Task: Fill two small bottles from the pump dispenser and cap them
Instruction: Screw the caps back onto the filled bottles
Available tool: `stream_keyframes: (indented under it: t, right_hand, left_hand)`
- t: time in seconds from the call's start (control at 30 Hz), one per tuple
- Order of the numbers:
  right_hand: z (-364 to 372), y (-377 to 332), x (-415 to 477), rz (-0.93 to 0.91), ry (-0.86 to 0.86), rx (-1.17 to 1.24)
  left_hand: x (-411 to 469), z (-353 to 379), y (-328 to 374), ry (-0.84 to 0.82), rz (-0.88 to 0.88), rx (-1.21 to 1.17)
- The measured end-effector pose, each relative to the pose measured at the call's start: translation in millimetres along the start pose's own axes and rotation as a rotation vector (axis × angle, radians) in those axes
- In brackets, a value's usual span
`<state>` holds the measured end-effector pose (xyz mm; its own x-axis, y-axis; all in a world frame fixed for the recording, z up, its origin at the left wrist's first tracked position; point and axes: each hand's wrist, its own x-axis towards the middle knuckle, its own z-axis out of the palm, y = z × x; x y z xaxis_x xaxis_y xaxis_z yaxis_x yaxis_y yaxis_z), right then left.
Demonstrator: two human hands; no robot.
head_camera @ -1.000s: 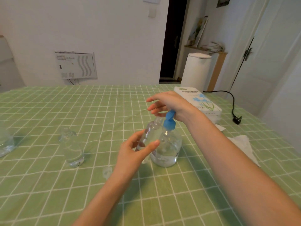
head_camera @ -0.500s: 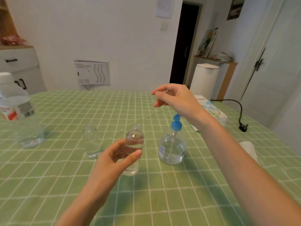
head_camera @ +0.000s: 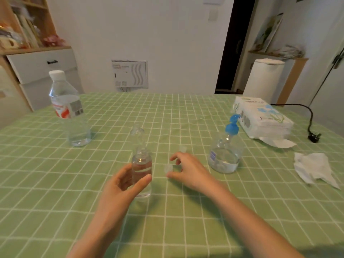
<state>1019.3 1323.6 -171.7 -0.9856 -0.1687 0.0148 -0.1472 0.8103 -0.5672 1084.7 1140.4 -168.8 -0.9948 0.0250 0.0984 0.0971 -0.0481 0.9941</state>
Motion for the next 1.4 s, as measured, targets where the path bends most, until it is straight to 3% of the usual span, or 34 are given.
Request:
stream_keyframes:
  t: [0.27,0.47,0.63,1.17,1.4]
  right_hand:
    - [14,0,8,-0.007,0.05,-0.001]
    - [-10,-19,-6,-0.153,0.081,0.464]
    - [-33,-32,-24,-0.288,0.053,0.446]
    - [-58,-41,-31,-0.376,-0.024,0.598]
    - [-68,-51,-29,-0.403,-0.086,0.43]
  left_hand:
    - [-2,-4,-6,0.021,-0.031,0.003]
    - [-1,-1,-7,0.006,-0.001,0.027]
    - [-2,5,-6,-0.02,0.063,0.068]
    - [-3,13,-1,-0.072,0.101,0.114]
    - [-2,14,3,-0.099,0.108,0.137]
